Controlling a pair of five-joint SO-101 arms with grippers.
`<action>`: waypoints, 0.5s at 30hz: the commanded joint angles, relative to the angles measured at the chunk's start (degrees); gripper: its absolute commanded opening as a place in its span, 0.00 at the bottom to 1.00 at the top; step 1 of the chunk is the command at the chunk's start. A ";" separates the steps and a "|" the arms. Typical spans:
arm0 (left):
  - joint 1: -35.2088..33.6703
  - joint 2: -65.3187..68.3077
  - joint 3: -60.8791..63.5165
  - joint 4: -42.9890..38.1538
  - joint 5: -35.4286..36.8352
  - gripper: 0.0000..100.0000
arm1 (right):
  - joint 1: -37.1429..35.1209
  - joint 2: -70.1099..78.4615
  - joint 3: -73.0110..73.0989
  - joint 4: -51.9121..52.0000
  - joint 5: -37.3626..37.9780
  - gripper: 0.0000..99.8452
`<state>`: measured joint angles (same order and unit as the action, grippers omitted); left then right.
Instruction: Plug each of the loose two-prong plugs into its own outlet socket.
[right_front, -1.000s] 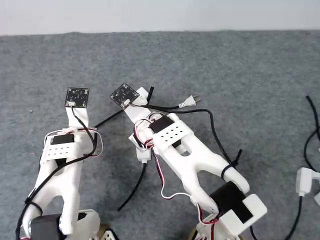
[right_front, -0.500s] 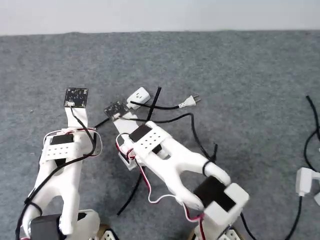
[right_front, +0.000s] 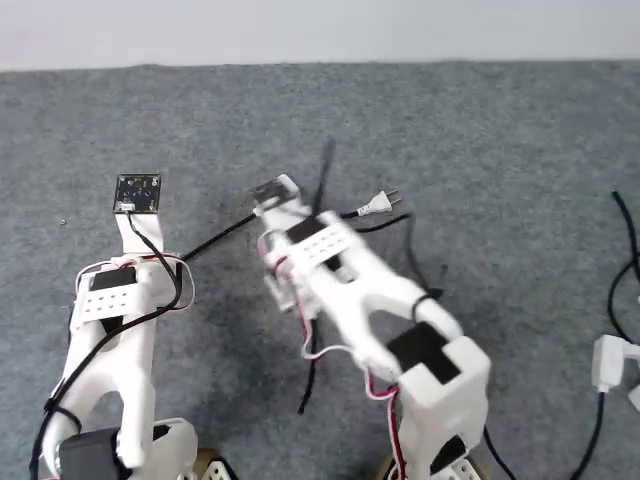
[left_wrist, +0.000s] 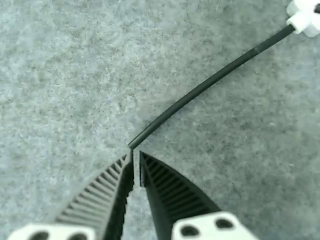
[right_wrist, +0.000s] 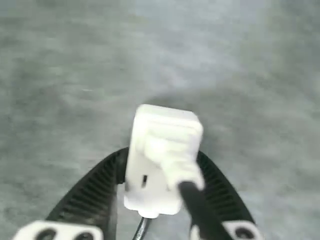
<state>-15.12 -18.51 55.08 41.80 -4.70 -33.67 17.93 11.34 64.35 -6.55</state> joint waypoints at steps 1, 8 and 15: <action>-0.18 -1.67 -2.68 0.00 -0.26 0.01 | 7.52 -9.10 -2.73 5.41 1.58 0.01; 1.05 -1.14 -2.68 -0.18 -0.26 0.01 | 28.53 -18.51 -2.64 18.51 15.30 0.01; 1.14 -1.14 -2.59 -0.18 -0.26 0.01 | 59.56 -19.47 3.16 10.77 27.34 0.01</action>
<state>-14.51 -18.51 55.08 41.80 -4.70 13.54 1.41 12.84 79.03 15.78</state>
